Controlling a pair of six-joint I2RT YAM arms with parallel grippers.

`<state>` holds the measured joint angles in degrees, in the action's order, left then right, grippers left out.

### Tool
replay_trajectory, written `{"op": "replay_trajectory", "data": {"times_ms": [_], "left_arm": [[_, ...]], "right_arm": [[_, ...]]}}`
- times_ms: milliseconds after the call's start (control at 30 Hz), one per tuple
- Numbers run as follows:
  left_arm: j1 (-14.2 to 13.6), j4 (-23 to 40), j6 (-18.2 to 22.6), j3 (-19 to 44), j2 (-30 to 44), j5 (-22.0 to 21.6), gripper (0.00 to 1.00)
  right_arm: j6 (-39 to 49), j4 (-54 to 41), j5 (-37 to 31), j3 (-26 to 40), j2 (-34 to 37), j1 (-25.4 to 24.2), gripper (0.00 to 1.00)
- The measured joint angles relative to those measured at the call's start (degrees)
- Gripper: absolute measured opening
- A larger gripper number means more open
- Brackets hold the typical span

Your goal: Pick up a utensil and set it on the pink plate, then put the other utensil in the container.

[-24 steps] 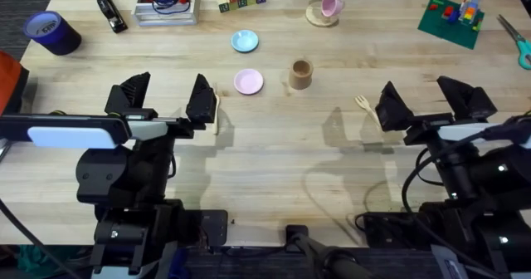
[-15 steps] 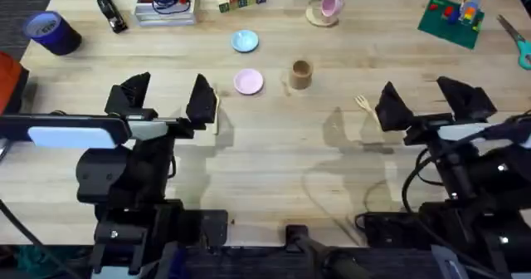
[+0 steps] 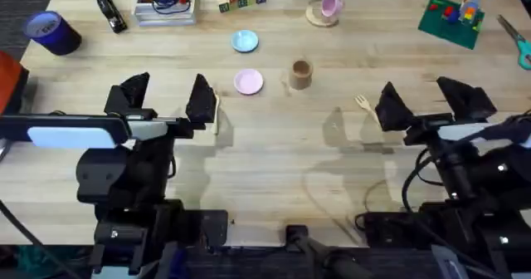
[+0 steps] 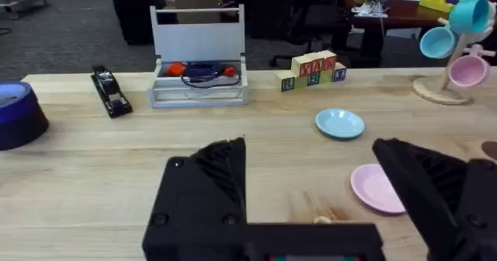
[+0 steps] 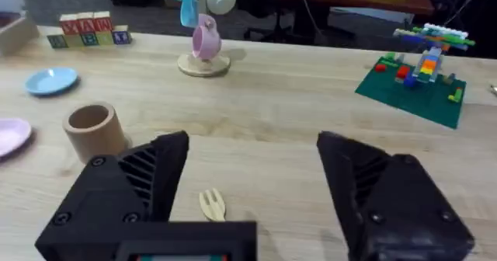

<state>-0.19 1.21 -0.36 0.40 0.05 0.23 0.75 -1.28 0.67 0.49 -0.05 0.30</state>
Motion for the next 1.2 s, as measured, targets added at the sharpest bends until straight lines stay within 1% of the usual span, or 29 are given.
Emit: {"op": "replay_trajectory", "data": {"times_ms": [233, 367, 433, 567, 733, 867, 1000, 1200], "left_arm": [[0.0, 0.6, 0.0, 0.9, 0.0, 0.0, 0.995], [0.0, 3.4, -0.1, 5.6, 0.0, 0.0, 0.993], [0.0, 8.1, -0.6, 9.7, 0.0, 0.0, 0.993], [0.0, 20.6, -1.4, 17.8, 0.0, -0.1, 0.995], [0.0, 36.1, -1.8, 27.2, 0.1, -0.1, 0.995], [0.0, 46.1, -1.8, 35.2, 1.9, -1.4, 0.995], [0.0, 53.1, -1.9, 42.9, 7.3, -3.1, 0.993], [0.0, 62.3, -1.9, 55.1, 21.1, -3.5, 0.993]], "right_arm": [[0.0, 0.6, 0.1, 0.1, 0.0, 0.0, 0.996], [-0.2, -1.1, 0.3, 1.8, 0.0, 0.0, 0.995], [-0.5, -1.9, 0.5, 4.0, 0.0, 0.0, 0.995], [-1.3, -5.6, 0.6, 10.3, 0.0, 0.0, 0.996], [-1.9, -15.8, 0.6, 17.7, 0.1, 0.0, 0.996], [-2.1, -23.3, 0.6, 23.0, 0.1, 0.0, 0.996], [-2.1, -29.0, 0.6, 27.7, 1.7, 0.0, 0.995], [-2.1, -31.9, 0.6, 34.1, 9.0, 0.0, 0.995]]}}
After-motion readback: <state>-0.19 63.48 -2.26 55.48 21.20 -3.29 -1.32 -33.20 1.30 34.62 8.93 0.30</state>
